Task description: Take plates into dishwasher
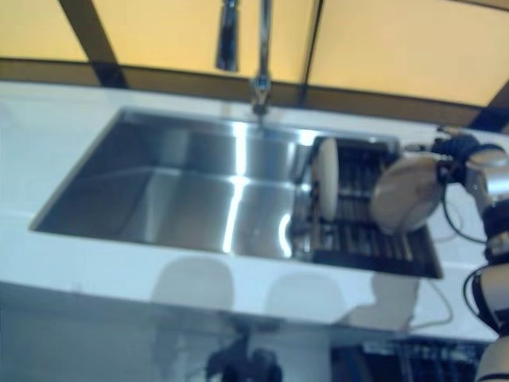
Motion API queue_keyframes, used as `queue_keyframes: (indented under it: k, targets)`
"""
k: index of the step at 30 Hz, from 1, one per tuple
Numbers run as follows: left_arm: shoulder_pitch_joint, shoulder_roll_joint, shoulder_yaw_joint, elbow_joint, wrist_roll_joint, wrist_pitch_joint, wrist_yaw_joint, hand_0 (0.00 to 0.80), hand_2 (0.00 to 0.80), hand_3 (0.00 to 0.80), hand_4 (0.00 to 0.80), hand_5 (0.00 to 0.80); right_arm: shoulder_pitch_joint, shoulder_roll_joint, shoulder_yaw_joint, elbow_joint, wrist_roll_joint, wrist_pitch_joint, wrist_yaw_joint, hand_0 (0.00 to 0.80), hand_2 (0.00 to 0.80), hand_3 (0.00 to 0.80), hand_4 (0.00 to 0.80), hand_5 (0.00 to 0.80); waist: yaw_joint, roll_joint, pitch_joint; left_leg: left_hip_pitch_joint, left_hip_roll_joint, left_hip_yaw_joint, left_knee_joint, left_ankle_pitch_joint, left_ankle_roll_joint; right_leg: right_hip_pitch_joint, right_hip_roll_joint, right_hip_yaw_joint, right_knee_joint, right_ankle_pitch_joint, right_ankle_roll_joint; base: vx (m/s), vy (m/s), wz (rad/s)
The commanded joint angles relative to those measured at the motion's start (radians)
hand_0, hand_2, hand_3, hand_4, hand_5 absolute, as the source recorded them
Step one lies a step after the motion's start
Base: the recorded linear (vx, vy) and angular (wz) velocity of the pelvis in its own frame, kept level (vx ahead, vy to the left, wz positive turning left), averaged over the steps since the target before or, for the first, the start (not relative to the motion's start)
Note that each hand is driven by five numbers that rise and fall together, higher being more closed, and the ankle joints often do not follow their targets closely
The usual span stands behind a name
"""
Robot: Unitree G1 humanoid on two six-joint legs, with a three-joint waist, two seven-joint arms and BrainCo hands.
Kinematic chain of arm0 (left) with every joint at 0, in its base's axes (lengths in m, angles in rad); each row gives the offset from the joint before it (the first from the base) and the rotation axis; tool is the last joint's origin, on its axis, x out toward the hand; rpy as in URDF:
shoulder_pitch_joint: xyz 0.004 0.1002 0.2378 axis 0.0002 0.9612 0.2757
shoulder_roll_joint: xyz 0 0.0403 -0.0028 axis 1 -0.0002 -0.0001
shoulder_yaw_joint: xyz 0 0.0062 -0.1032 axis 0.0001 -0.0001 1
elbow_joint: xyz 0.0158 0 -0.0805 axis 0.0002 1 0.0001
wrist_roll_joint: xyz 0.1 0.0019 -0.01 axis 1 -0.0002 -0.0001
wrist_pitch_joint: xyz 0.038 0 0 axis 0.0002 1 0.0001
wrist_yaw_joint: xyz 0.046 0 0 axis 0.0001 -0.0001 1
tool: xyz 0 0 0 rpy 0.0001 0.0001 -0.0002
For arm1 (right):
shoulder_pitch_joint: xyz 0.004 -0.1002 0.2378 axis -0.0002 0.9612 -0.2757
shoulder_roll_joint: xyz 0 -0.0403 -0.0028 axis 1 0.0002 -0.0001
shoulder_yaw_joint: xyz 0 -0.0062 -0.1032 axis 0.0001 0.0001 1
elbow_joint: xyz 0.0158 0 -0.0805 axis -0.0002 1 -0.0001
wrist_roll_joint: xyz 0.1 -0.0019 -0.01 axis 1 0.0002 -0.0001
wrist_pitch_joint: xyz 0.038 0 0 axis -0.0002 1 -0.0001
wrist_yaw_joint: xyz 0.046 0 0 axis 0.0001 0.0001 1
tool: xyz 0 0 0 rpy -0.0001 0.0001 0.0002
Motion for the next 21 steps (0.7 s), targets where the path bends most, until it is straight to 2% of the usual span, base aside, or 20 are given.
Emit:
queue_keyframes:
  k: [1,21]
  targets:
    - [-0.001,0.032,-0.045,0.013,-0.014,-0.022,-0.004,0.0,0.0,0.0,0.0,0.0,-0.115,-0.057,0.055,0.019,-0.058,0.01,0.039,0.0,0.0,0.0,0.0,0.0,0.002,-0.022,-0.026,-0.014,0.012,0.015,-0.004,-0.025,-0.03,0.014,-0.015,-0.002,-0.002,-0.021,0.065,0.0,0.0,0.0]
    - [0.015,0.041,-0.036,0.005,0.001,-0.026,-0.013,0.0,0.0,0.0,0.0,0.0,-0.095,-0.09,0.097,0.039,-0.232,0.08,0.294,0.0,0.0,0.0,0.0,0.0,-0.007,-0.04,-0.055,0.019,0.017,0.037,-0.004,-0.041,-0.034,0.042,-0.01,0.018,-0.002,-0.03,0.064,0.0,0.0,0.0]
